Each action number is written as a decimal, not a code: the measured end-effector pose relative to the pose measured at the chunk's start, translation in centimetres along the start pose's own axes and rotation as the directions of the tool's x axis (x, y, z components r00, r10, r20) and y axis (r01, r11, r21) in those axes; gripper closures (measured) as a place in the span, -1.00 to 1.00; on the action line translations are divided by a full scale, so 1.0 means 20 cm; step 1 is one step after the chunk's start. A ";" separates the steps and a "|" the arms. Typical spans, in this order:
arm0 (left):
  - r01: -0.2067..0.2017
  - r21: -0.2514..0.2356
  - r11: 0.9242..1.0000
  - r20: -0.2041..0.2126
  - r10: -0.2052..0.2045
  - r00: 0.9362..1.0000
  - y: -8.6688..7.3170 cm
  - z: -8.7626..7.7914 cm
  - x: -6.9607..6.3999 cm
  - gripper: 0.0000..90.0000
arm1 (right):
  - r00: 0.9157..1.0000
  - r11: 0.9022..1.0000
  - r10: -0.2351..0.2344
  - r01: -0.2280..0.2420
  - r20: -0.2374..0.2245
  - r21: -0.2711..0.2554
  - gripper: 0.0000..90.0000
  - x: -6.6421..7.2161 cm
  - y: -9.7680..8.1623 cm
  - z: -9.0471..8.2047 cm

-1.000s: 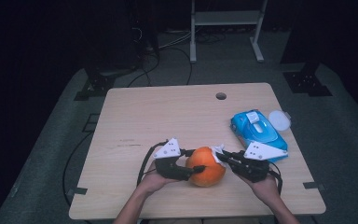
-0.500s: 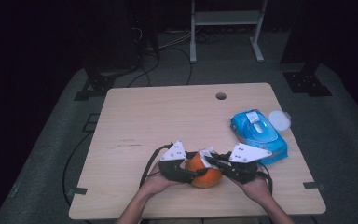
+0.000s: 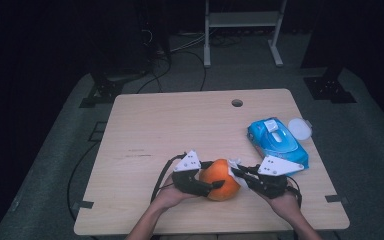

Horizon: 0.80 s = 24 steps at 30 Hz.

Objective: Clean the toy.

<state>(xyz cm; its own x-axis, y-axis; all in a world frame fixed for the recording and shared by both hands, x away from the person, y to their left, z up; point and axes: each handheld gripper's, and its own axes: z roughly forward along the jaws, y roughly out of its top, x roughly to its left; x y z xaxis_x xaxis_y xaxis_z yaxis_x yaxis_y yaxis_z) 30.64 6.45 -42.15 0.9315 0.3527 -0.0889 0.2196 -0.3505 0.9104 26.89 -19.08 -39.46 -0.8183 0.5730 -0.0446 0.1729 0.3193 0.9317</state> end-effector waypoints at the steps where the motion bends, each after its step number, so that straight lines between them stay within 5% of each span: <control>1: -0.010 0.003 1.000 0.003 0.010 1.000 0.00 0.00 -0.01 -0.36 | 1.000 1.000 -0.011 0.011 -0.004 -0.005 0.88 0.01 0.02 0.01; 6: -0.017 -0.026 1.000 0.071 0.019 0.997 0.00 -0.05 0.03 -0.52 | 0.999 1.000 -0.023 0.024 -0.029 0.013 0.88 0.00 0.00 0.04; 10: 0.024 0.000 1.000 0.085 -0.024 0.996 -0.02 -0.05 0.08 -0.74 | 0.998 0.999 -0.037 0.038 -0.053 0.011 0.88 0.01 -0.01 0.01; 14: 0.003 0.019 1.000 0.116 -0.006 0.993 -0.04 -0.01 0.05 -0.53 | 0.999 0.999 -0.030 0.031 -0.023 0.015 0.88 -0.03 -0.02 -0.01; 18: -0.023 0.019 1.000 0.104 0.021 0.994 -0.04 0.00 0.04 -0.36 | 1.000 1.000 0.002 -0.002 0.002 0.013 0.88 -0.07 -0.04 -0.03; 24: 0.051 0.012 0.999 0.069 -0.052 0.996 -0.04 0.02 0.04 -0.31 | 0.999 0.999 -0.050 0.050 0.008 0.001 0.88 0.01 -0.03 -0.06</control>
<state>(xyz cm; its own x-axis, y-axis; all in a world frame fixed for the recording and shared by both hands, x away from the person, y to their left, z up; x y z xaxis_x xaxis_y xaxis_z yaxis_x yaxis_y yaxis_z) 31.33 6.66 -43.10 0.9366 0.3099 -0.1637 0.2706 -0.3428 0.8996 25.84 -20.08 -39.66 -0.8214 0.5625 -0.0940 0.1326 0.3487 0.9278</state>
